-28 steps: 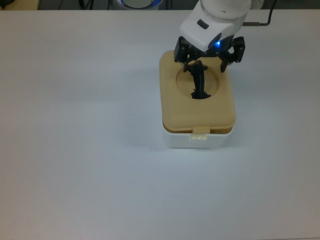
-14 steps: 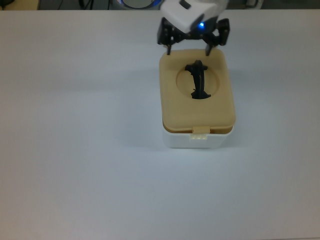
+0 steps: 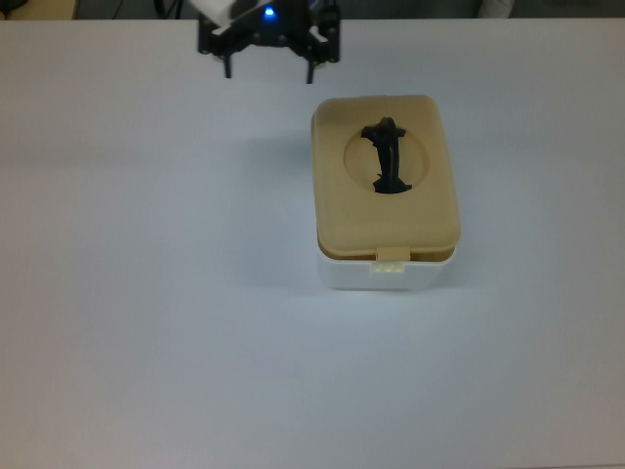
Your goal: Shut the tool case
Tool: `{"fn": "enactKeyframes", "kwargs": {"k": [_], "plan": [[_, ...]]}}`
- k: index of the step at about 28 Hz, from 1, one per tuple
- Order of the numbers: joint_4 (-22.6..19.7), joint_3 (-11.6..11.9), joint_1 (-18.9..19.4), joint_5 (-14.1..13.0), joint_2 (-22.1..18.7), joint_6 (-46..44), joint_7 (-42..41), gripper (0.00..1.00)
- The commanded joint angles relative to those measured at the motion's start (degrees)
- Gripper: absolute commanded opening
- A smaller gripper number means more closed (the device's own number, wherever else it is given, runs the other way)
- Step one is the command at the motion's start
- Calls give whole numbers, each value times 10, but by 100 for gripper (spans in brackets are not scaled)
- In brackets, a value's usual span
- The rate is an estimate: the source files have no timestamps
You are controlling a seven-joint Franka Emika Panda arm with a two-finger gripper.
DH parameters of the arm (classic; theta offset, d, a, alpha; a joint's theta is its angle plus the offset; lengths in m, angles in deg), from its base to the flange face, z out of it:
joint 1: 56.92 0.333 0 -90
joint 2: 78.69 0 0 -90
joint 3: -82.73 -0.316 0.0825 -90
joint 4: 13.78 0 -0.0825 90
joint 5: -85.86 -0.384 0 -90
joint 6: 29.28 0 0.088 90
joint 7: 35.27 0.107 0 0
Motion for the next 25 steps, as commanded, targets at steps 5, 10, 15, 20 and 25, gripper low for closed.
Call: {"fn": "enactKeyframes", "kwargs": {"k": [5,10,15,20,25], "plan": [[-3,1,-58,-5,-5,-6,-54,100],[-3,1,-81,-5,-3,-6,-70,100],[-3,1,-93,-5,-5,-6,-77,100],[-3,2,-103,-5,-4,-6,-78,100],[-3,1,-102,-5,-5,-6,-78,100]]}}
